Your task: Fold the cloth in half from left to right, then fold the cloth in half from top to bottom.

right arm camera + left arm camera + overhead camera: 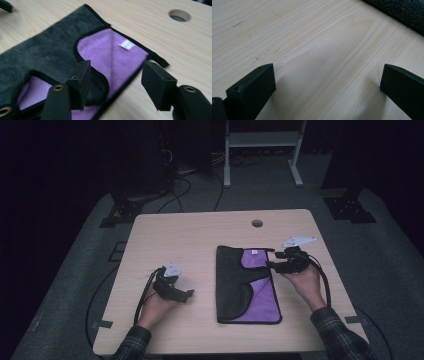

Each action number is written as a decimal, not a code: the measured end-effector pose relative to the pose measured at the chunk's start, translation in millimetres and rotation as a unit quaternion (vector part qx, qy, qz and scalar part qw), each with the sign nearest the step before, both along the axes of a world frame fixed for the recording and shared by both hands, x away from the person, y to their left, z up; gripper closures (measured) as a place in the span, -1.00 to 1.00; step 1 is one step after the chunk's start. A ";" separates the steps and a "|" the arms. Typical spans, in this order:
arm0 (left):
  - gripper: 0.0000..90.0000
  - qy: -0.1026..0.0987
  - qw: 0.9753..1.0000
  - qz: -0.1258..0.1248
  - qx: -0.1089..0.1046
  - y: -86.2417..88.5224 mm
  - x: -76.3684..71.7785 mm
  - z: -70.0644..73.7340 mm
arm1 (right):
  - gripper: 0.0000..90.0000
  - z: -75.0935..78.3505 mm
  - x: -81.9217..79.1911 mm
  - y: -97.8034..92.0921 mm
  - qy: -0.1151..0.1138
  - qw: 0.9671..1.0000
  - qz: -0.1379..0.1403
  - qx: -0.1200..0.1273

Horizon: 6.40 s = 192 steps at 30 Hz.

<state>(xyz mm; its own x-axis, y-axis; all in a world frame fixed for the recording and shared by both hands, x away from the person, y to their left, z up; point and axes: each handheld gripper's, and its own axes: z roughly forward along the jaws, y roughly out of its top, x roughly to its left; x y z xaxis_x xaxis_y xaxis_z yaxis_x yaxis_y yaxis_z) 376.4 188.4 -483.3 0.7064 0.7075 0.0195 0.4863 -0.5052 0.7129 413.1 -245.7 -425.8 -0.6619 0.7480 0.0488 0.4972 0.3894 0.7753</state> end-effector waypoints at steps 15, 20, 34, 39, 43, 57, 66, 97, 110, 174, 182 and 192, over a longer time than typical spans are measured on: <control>-1.00 0.002 1.000 -0.016 0.000 0.6 2.6 0.1 | 0.09 -10.6 19.6 55.3 0.010 0.999 0.045 0.003; -1.00 0.002 1.000 -0.016 0.000 0.7 2.7 0.2 | 0.08 -16.9 25.6 67.9 0.012 0.999 0.049 0.004; -1.00 0.001 1.000 -0.018 0.001 1.0 2.7 0.3 | 0.54 -38.9 32.2 94.9 0.011 0.997 0.043 -0.055; -1.00 0.002 1.000 -0.017 0.000 0.8 2.5 0.2 | 0.80 -33.9 31.0 88.7 -0.010 0.997 0.043 -0.058; -1.00 0.002 1.000 -0.015 0.000 0.8 2.3 0.2 | 0.81 -28.0 34.3 78.5 -0.017 0.998 0.036 -0.053; -1.00 0.001 1.000 -0.014 -0.001 0.6 2.0 -0.1 | 0.81 -18.9 67.1 34.9 -0.009 1.000 -0.022 -0.016; -1.00 0.001 1.000 -0.013 -0.001 0.6 1.7 -0.1 | 0.73 -39.3 80.2 22.5 0.001 0.998 -0.057 -0.030; -1.00 0.001 1.000 -0.014 0.000 1.4 1.2 0.0 | 0.17 -3.8 -22.6 40.0 0.012 0.997 0.067 0.033; -1.00 0.000 1.000 -0.013 -0.002 1.1 1.2 -0.2 | 0.71 -22.8 -43.6 58.2 0.050 0.988 0.144 0.014; -1.00 0.015 1.000 -0.020 -0.012 -2.0 3.5 2.2 | -0.06 -13.6 -79.0 -30.0 0.002 0.999 0.042 0.008; -1.00 0.023 0.999 -0.033 -0.015 -15.7 17.9 10.2 | -0.16 -9.5 -47.9 -26.6 -0.011 1.000 0.025 0.008; -0.87 0.018 0.998 -0.054 -0.032 -45.2 50.2 29.7 | -0.19 1.6 -4.0 -16.9 -0.025 1.000 0.012 0.000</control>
<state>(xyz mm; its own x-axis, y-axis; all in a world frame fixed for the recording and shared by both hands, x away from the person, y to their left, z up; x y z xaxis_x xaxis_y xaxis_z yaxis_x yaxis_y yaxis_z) 426.6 143.2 -453.7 0.7786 0.6254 -0.0509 0.4575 -0.5104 0.7282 409.0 -262.6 -424.2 -0.6809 0.7322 0.0144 0.4481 0.4010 0.7990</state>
